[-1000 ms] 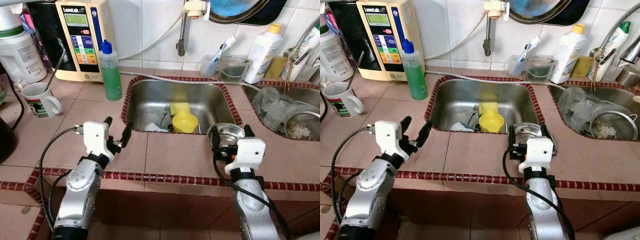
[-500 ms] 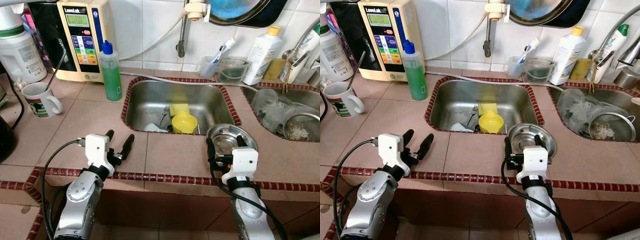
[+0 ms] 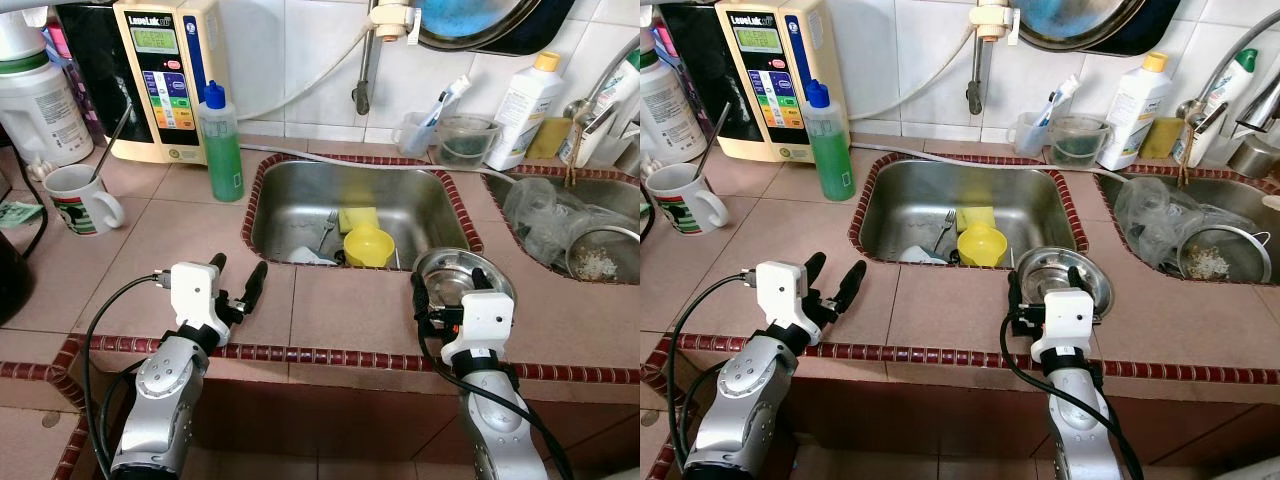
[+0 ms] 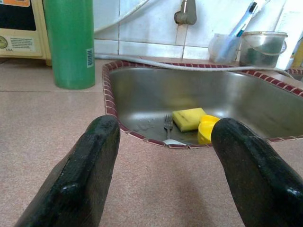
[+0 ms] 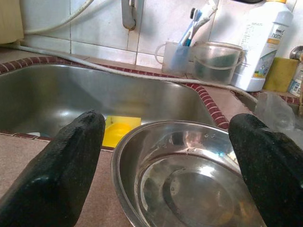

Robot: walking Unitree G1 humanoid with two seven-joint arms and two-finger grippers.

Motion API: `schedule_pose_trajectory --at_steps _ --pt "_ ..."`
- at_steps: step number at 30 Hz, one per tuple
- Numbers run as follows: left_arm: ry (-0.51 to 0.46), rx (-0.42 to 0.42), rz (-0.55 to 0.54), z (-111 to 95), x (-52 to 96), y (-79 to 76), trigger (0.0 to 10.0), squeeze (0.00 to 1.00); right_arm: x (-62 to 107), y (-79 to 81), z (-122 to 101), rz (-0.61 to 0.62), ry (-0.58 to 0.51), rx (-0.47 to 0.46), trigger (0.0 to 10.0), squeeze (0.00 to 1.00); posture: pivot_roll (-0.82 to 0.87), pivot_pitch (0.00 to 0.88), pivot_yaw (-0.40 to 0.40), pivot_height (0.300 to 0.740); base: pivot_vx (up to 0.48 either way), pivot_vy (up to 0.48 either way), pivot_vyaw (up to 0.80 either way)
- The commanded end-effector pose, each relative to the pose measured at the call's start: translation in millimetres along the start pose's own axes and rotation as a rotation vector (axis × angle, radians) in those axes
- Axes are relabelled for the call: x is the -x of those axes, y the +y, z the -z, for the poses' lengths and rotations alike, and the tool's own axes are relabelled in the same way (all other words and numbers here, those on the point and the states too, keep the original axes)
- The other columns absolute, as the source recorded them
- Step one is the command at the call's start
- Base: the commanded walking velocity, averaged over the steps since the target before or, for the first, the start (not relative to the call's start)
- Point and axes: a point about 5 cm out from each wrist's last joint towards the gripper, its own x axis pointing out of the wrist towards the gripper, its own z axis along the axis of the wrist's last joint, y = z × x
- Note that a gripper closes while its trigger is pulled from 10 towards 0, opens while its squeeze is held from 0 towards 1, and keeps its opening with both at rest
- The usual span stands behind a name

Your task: Kitchen organization

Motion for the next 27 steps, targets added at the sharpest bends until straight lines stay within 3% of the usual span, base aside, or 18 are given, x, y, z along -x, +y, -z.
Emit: schedule_pose_trajectory --at_steps 1,27 --pt "-0.015 -0.033 0.007 -5.3 -3.5 -1.7 10.0 0.0 -3.1 -4.6 -5.5 0.02 -0.02 0.012 10.0 0.0 -0.14 0.0 -0.03 0.74 0.0 0.0 0.0" --pt "-0.016 -0.046 0.01 -3.8 -3.5 -4.3 10.0 0.0 -6.7 -0.2 -8.0 -0.007 -0.024 0.038 10.0 0.0 -0.13 0.0 -0.047 0.74 0.0 0.0 0.0"
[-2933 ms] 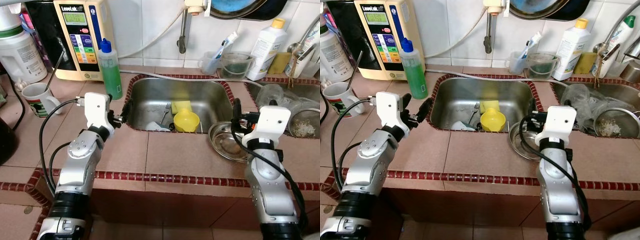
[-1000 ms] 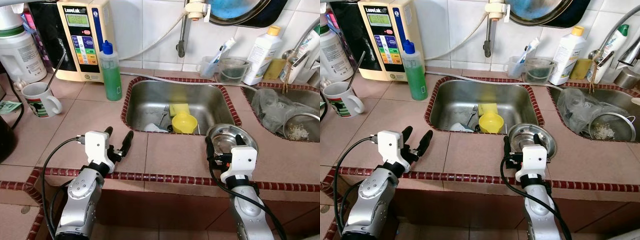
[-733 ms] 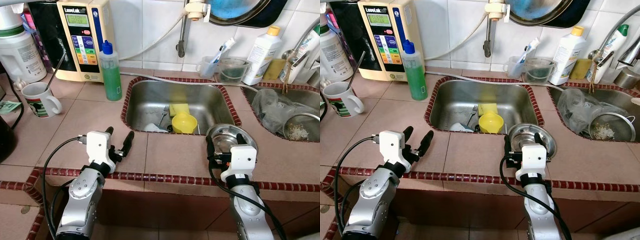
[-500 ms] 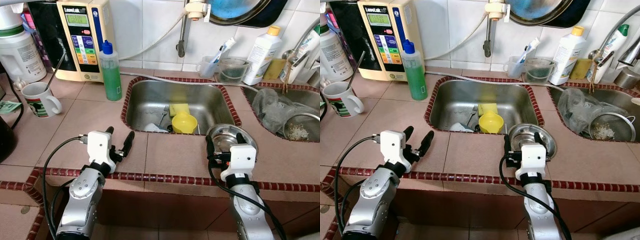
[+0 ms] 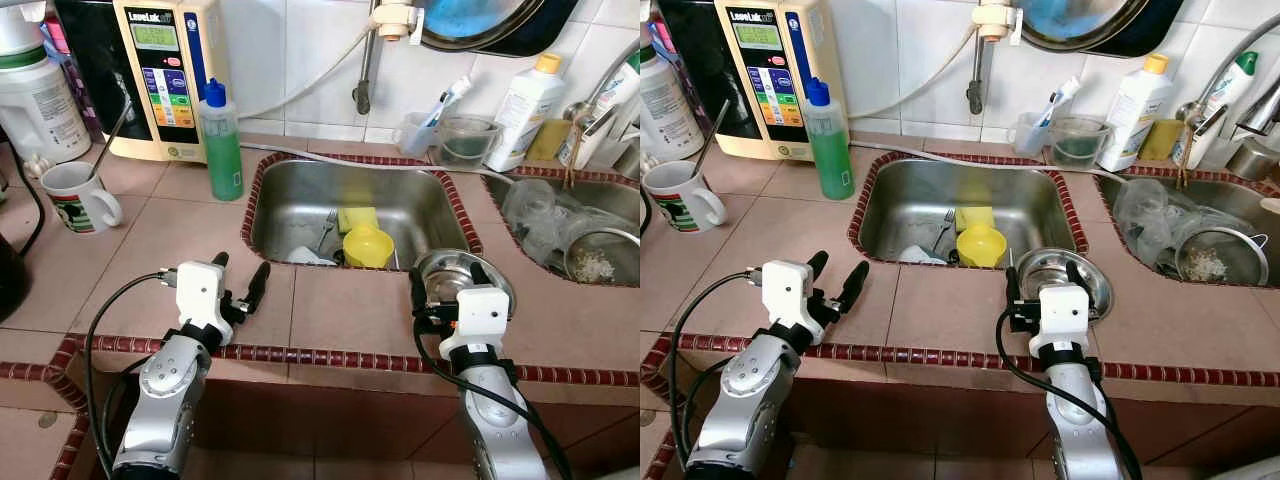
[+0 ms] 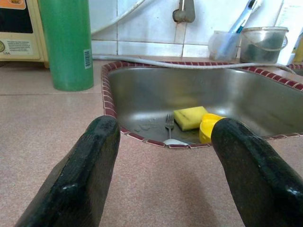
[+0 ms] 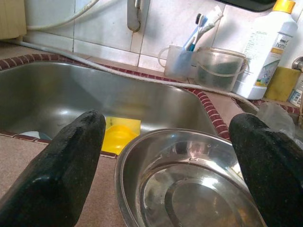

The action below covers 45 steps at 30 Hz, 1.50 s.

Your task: Kitchen organization

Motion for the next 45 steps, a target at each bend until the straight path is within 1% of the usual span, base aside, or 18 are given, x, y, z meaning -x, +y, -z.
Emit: schedule_pose_trajectory --at_steps 1,13,27,38,40,43,45 --pt "-0.016 -0.008 0.005 -2.7 -1.2 -1.3 10.0 0.0 -2.6 -2.1 -5.5 0.006 -0.018 0.006 10.0 0.0 -0.13 0.0 -0.046 0.74 0.0 0.0 0.0" --pt "-0.014 -0.027 0.019 -2.9 0.6 -2.7 10.0 0.0 -0.6 -1.9 -4.9 0.007 -0.013 0.008 10.0 0.0 -0.13 0.0 -0.043 0.74 0.0 0.0 0.0" --pt "-0.021 -0.06 0.047 -4.7 0.5 -6.2 10.0 0.0 -2.4 -4.2 -6.7 0.017 -0.015 0.005 10.0 0.0 -0.13 0.0 -0.045 0.74 0.0 0.0 0.0" --pt "-0.022 -0.071 0.047 -5.8 -1.5 -7.1 10.0 0.0 -4.5 -5.8 -9.2 0.03 -0.02 -0.008 10.0 0.0 -0.13 0.0 -0.047 0.74 0.0 0.0 0.0" --pt "-0.025 -0.076 0.049 -6.9 -1.7 -7.5 10.0 0.0 -5.9 -8.7 -11.0 0.042 -0.024 -0.007 10.0 0.0 -0.13 0.0 -0.046 0.74 0.0 0.0 0.0" --pt "-0.045 -0.112 0.066 -13.4 -3.2 -9.4 10.0 0.0 -11.1 -21.3 -16.5 0.083 -0.038 0.006 10.0 0.0 -0.13 0.0 -0.048 0.74 0.0 0.0 0.0" --pt "-0.059 -0.118 0.073 -18.2 -4.3 -11.4 10.0 0.0 -13.6 -29.0 -19.9 0.107 -0.048 0.016 10.0 0.0 -0.13 0.0 -0.047 0.74 0.0 0.0 0.0"
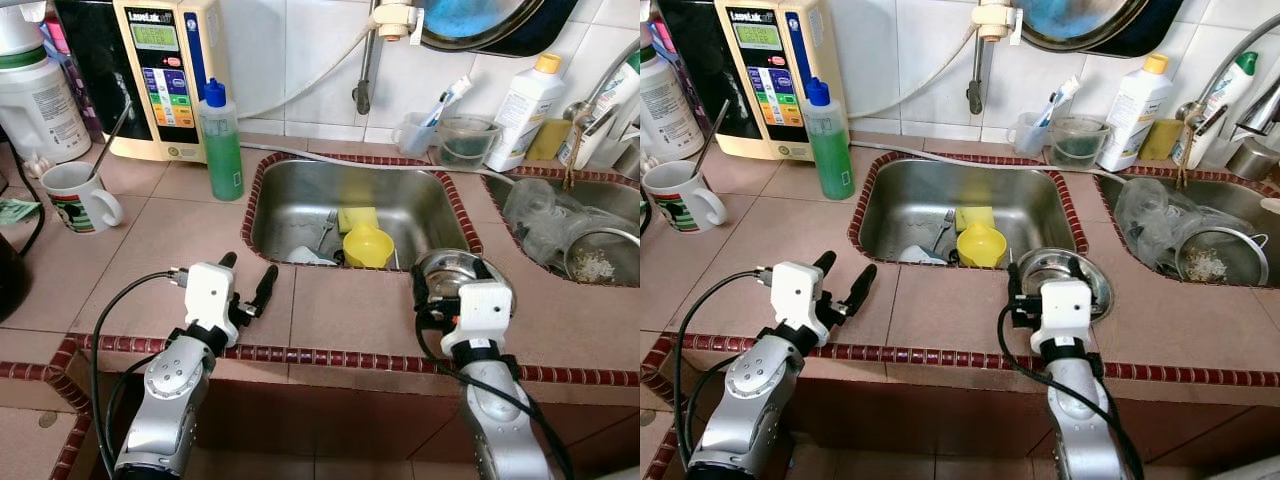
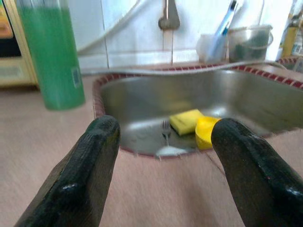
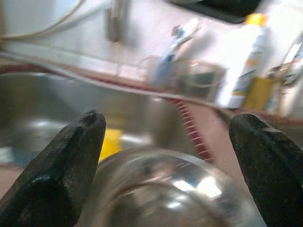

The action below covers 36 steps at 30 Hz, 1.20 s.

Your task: Kitchen organization

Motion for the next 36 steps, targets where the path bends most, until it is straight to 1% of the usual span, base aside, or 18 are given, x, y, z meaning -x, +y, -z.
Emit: schedule_pose_trajectory --at_steps 1,3,10,17,24,31,33,34,35,36 --pt "-0.03 -0.021 0.021 -9.9 -4.5 -3.9 10.0 0.0 -4.5 -10.2 -7.7 0.037 -0.025 -0.003 10.0 0.0 -0.13 0.0 -0.049 0.74 0.0 0.0 0.0" --pt "-0.048 -0.023 0.026 -15.0 -6.7 -4.5 10.0 0.0 -7.2 -14.0 -11.0 0.046 -0.033 -0.006 10.0 0.0 -0.13 0.0 -0.048 0.74 0.0 0.0 0.0" --pt "-0.052 -0.019 0.027 -15.6 -7.9 -4.2 10.0 0.0 -6.8 -9.3 -10.7 0.031 -0.031 0.004 10.0 0.0 -0.13 0.0 -0.045 0.74 0.0 -0.298 0.0" --pt "-0.046 -0.021 0.028 -16.6 -7.6 -3.9 10.0 0.0 -6.1 -5.9 -9.2 0.025 -0.023 -0.006 10.0 0.0 -0.13 0.0 -0.042 0.74 0.0 -0.416 0.0" --pt "-0.043 -0.018 0.026 -16.5 -8.1 -3.9 10.0 0.0 -6.7 -5.6 -9.4 0.026 -0.023 -0.007 10.0 0.0 -0.13 0.001 -0.042 0.74 0.0 -0.48 0.0" --pt "-0.03 0.014 0.0 -14.7 -8.3 -3.3 10.0 0.0 -6.7 -6.5 -8.5 0.031 -0.015 -0.023 10.0 0.0 -0.13 0.002 -0.042 0.74 0.0 0.0 0.0" --pt "-0.021 0.004 -0.005 -14.2 -8.8 -3.0 10.0 0.0 -6.6 -8.3 -8.0 0.047 0.001 -0.063 10.0 0.0 -0.13 0.002 -0.042 0.74 0.0 0.0 0.0" --pt "-0.021 0.004 -0.005 -14.2 -8.8 -3.0 10.0 0.0 -6.6 -8.3 -8.0 0.047 0.001 -0.063 10.0 0.0 -0.13 0.002 -0.042 0.74 0.0 0.0 0.0" --pt "-0.016 -0.006 -0.003 -13.9 -9.1 -3.4 10.0 0.0 -6.9 -10.7 -6.8 0.063 0.015 -0.098 10.0 0.0 -0.13 0.002 -0.045 0.74 0.0 0.0 0.0" --pt "-0.016 -0.006 -0.003 -13.9 -9.1 -3.4 10.0 0.0 -6.9 -10.7 -6.8 0.063 0.015 -0.098 10.0 0.0 -0.13 0.002 -0.045 0.74 0.0 0.0 0.0"
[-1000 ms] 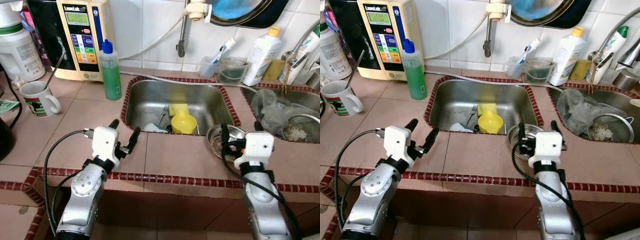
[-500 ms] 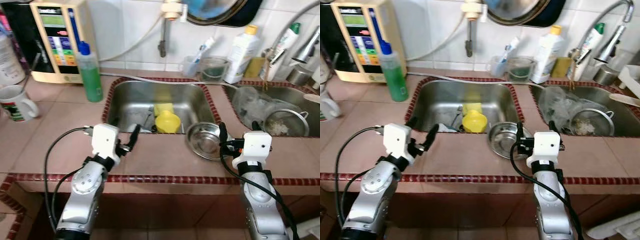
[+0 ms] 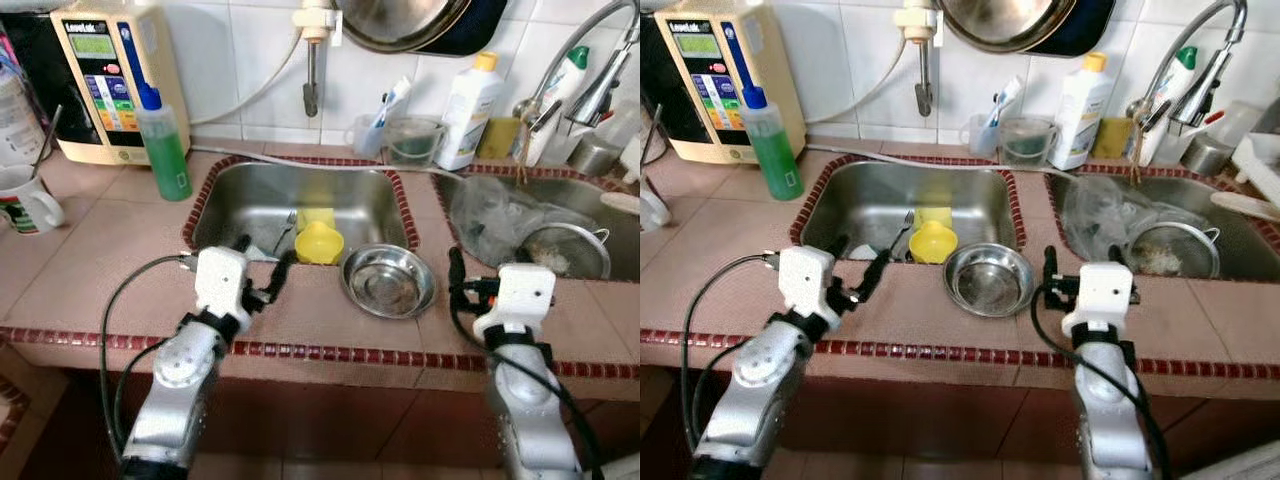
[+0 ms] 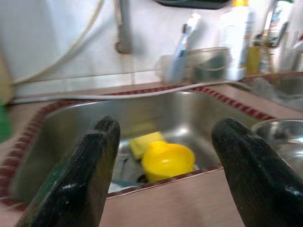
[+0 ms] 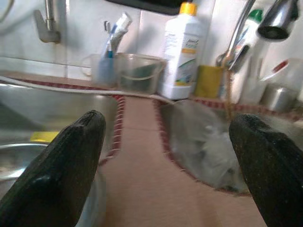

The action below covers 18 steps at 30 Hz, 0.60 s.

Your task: Kitchen organization

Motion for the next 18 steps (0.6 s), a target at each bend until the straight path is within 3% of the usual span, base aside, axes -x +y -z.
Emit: schedule_pose_trajectory --at_steps 1,5,18 --pt "0.003 -0.017 -0.003 -2.4 -1.5 0.7 10.0 0.0 -3.8 -1.3 -6.6 0.01 -0.011 -0.044 10.0 0.0 -0.13 0.002 -0.045 0.74 0.0 0.0 0.0" --pt "0.011 -0.046 0.019 -3.9 -3.9 -3.8 10.0 0.0 -7.1 -7.4 -5.2 0.045 0.025 -0.117 10.0 0.0 -0.13 0.0 -0.046 0.74 0.0 0.0 0.0" --pt "0.01 -0.069 0.107 -14.5 -9.1 -19.5 10.0 0.0 -21.7 -18.8 -3.3 0.039 0.1 -0.132 10.0 0.0 -0.13 0.0 -0.045 0.74 0.0 0.0 0.0"
